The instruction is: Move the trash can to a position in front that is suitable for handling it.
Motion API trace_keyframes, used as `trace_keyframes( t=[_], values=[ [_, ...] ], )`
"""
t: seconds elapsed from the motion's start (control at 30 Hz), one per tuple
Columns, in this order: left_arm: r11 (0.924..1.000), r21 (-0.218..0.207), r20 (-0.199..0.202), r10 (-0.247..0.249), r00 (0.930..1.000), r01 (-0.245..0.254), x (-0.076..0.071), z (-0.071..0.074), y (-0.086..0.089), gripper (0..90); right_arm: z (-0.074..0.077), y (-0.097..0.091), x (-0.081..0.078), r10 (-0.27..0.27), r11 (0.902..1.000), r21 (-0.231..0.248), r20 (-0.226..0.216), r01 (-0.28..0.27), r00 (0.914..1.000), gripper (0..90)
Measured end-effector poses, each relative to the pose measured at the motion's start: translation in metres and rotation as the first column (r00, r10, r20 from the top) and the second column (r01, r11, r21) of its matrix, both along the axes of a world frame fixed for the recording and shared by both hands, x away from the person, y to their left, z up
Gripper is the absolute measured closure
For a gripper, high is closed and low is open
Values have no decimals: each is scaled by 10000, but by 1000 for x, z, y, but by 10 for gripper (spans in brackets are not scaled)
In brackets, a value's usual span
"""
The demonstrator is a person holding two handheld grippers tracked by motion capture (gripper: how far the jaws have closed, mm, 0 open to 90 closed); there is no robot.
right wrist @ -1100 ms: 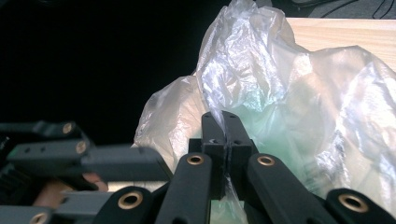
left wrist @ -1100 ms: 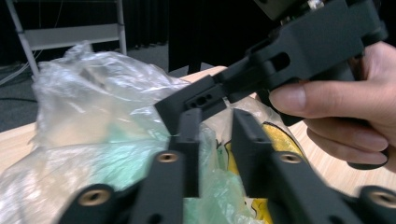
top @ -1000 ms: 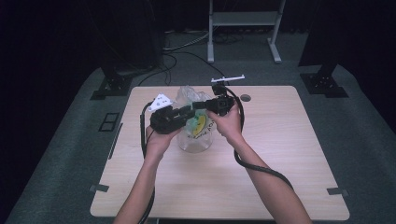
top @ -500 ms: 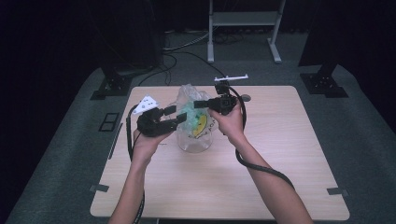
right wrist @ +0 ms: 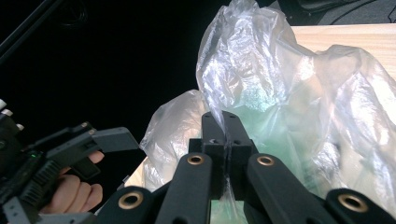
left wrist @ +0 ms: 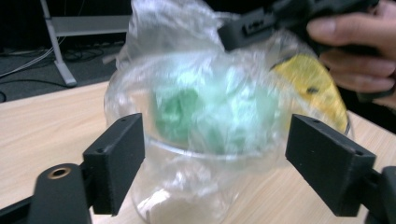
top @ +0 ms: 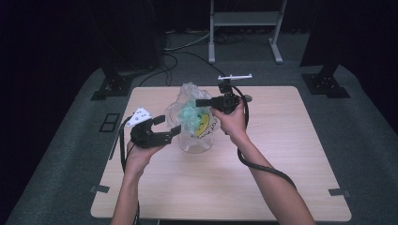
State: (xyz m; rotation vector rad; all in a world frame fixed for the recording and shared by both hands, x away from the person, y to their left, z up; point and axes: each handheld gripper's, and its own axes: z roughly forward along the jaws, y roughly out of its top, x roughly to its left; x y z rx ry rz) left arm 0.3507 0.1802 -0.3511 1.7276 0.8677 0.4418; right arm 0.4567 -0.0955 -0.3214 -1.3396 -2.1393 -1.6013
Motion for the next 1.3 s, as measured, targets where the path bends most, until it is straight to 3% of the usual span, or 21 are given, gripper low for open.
trace_keyframes(
  t=[0.6, 0.83, 1.3],
  values=[
    [10000, -40, -235, 56, 9997, -57, -8, -28, 8, 94, 16, -5, -4, 38, 9994, 341, 210, -45, 9998, 900],
    [9989, -452, -386, -150, 9991, 133, -9, -36, 12, 94, 28, -7, -8, 86, 9984, 557, 383, -107, 9992, 900],
    [9998, -173, -405, 16, 9992, -23, -12, -42, 19, 92, 49, -21, -16, 184, 9949, 981, 733, -255, 9971, 900]
  ],
)
